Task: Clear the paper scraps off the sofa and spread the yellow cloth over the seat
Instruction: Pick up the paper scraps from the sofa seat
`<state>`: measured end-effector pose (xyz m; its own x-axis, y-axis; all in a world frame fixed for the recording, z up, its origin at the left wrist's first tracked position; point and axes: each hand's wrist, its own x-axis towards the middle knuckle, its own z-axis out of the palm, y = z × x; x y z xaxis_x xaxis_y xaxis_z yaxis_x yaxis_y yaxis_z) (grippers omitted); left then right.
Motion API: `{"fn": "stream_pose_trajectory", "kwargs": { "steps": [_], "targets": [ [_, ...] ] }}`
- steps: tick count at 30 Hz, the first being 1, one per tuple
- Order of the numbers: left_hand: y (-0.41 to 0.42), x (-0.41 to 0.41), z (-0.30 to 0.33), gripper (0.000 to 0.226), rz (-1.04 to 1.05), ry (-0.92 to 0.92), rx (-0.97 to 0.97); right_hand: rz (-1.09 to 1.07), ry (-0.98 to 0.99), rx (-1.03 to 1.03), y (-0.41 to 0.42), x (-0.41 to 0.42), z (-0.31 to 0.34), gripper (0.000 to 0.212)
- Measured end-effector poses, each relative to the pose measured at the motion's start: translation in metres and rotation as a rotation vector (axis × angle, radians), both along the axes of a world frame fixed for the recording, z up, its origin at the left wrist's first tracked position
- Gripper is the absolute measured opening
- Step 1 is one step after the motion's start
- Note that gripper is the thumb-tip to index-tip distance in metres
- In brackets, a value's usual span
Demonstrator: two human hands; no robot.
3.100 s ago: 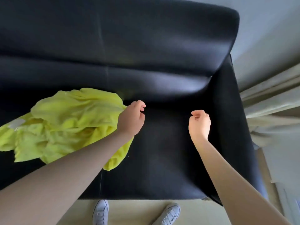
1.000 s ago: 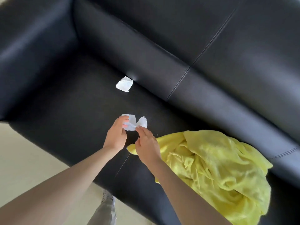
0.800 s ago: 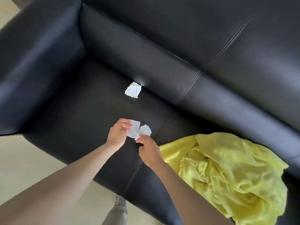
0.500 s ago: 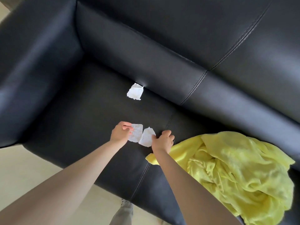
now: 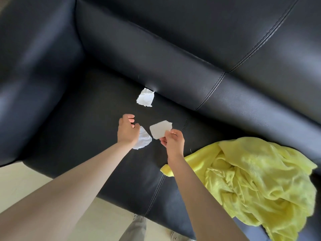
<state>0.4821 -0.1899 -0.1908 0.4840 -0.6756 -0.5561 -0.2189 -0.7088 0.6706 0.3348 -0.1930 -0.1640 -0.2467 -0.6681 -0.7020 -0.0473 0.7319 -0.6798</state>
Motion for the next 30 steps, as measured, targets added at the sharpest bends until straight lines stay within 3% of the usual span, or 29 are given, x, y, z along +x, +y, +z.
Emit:
{"fn": "stream_pose_trajectory", "kwargs": {
  "steps": [2, 5, 9, 11, 15, 19, 21, 24, 27, 30],
  "targets": [
    [-0.009, 0.001, 0.001, 0.040, 0.021, 0.032, -0.023, -0.227, -0.212, 0.106, -0.002, -0.001, 0.000, 0.006],
    [-0.025, 0.006, 0.002, 0.051, 0.012, 0.145, -0.035, -0.078, -0.234, 0.189, 0.003, 0.005, -0.003, 0.011],
    [-0.045, 0.014, -0.002, 0.057, -0.007, 0.238, -0.013, 0.477, 0.061, 0.167, 0.019, 0.025, -0.011, 0.037],
    [-0.049, 0.016, -0.003, 0.056, -0.017, 0.249, -0.009, 0.618, 0.257, 0.122, 0.022, 0.032, -0.014, 0.039],
    [-0.049, 0.019, -0.005, 0.053, -0.020, 0.229, 0.014, 0.697, 0.508, 0.040, 0.021, 0.040, -0.019, 0.022],
    [-0.040, 0.018, -0.006, 0.050, 0.018, 0.228, 0.001, 0.686, 0.505, 0.000, 0.023, 0.035, -0.023, 0.012],
    [-0.034, 0.016, -0.004, 0.049, -0.029, 0.177, -0.030, 0.565, 0.421, -0.029, 0.022, 0.028, -0.022, 0.011],
    [-0.029, 0.013, 0.002, 0.052, -0.313, -0.146, -0.127, 0.102, 0.235, 0.035, 0.011, 0.010, -0.019, 0.007],
    [-0.035, 0.008, 0.004, 0.051, -0.694, -0.401, -0.172, -0.392, -0.203, 0.134, 0.001, -0.011, -0.015, 0.006],
    [-0.041, 0.001, 0.000, 0.054, -0.957, -0.488, -0.052, -0.515, -0.369, 0.199, 0.002, -0.029, -0.013, 0.012]
  ]
}}
